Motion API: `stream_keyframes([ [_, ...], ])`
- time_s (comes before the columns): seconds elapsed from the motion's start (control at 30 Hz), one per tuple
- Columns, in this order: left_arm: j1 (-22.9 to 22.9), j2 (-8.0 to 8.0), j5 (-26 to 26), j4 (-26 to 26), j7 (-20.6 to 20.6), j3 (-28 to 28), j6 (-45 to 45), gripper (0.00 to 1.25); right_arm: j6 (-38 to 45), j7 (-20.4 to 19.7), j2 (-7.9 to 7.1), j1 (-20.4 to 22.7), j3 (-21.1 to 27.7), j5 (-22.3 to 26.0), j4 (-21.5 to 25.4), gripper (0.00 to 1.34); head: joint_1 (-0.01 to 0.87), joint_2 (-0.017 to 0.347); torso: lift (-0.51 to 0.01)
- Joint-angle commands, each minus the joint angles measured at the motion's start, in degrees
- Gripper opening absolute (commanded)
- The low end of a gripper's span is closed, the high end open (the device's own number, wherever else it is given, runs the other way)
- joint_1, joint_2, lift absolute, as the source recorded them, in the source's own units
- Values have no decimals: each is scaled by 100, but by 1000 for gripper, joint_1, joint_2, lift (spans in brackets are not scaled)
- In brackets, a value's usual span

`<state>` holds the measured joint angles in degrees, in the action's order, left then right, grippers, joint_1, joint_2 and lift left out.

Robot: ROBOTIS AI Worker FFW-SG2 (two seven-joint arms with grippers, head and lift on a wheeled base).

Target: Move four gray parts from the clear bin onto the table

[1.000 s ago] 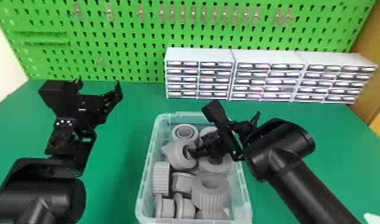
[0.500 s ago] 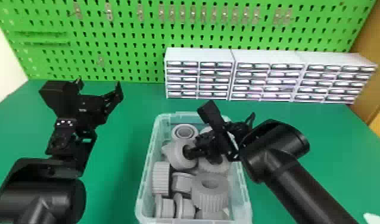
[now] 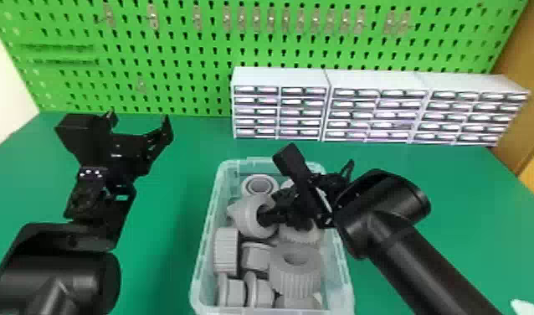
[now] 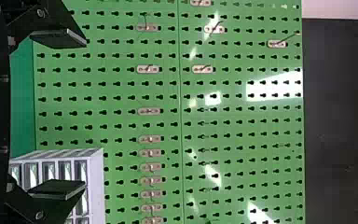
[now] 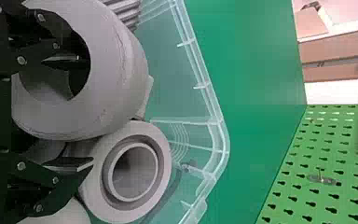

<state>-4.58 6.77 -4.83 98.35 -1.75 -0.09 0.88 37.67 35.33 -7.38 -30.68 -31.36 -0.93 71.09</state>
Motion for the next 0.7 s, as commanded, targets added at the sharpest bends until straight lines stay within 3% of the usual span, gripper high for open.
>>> stream_keyframes([
  [0.0, 0, 0, 0, 0, -1, 0, 0, 1042, -67, 0, 0, 0, -19, 41, -78, 812, 678, 34, -50],
  [0.37, 0, 0, 0, 0, -1, 0, 0, 1042, -129, 0, 0, -17, -46, 49, -113, 753, 678, 34, -50],
  [0.43, 0, 0, 0, 0, -1, 0, 0, 1042, -129, 0, 0, -26, -72, 41, -105, 643, 678, 34, -50],
  [0.57, 0, 0, 0, 0, -1, 0, 0, 1040, -23, -8, 9, -26, -125, -83, -34, 244, 678, 34, -50],
  [0.67, 9, 0, 0, 0, -1, 0, 0, 1042, -14, -8, 18, -17, -142, -126, 27, 158, 678, 34, -50],
])
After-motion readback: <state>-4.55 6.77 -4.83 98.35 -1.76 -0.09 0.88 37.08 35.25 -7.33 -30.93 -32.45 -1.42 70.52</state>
